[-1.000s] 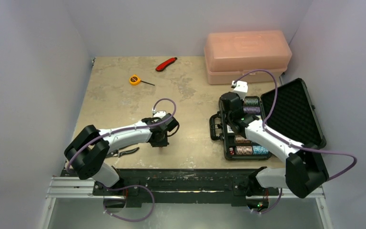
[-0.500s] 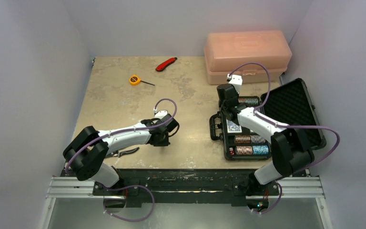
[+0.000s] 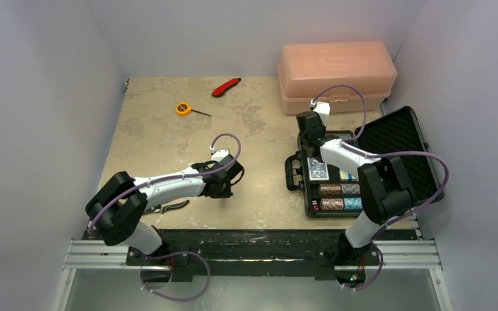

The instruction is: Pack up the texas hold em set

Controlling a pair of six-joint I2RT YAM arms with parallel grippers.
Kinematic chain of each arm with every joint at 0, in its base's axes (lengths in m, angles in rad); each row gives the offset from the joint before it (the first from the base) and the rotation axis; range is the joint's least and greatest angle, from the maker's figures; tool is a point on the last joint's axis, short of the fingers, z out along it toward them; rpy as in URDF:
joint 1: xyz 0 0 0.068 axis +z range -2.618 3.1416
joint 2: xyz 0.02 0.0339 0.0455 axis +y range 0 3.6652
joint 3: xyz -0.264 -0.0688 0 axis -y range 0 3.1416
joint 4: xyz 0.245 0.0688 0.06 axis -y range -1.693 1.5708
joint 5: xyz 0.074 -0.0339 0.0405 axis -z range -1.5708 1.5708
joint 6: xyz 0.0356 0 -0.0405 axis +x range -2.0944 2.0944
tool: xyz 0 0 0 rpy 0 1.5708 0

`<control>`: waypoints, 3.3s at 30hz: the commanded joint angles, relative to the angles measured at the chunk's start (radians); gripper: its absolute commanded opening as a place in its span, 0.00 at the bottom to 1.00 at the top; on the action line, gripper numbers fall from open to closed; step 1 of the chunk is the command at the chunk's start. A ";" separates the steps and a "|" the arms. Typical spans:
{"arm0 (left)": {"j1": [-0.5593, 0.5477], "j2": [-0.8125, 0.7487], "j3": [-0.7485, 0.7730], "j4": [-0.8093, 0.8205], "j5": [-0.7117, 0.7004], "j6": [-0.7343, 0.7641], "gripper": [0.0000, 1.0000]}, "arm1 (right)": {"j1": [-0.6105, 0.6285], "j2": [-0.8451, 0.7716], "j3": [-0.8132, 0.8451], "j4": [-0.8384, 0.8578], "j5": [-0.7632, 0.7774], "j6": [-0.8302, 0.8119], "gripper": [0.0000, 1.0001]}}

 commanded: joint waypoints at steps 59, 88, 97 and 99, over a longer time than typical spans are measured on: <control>-0.011 -0.018 -0.028 -0.027 0.018 0.003 0.00 | -0.022 -0.238 -0.009 -0.028 -0.347 0.034 0.59; -0.014 0.011 0.067 -0.089 0.018 0.004 0.00 | -0.023 -0.845 -0.094 -0.209 -0.204 0.054 0.71; -0.022 0.022 0.118 -0.119 0.024 0.005 0.00 | -0.023 -0.905 -0.155 -0.181 -0.188 0.095 0.74; -0.023 0.017 0.129 -0.123 0.027 0.009 0.00 | -0.023 -0.910 -0.163 -0.180 -0.179 0.101 0.74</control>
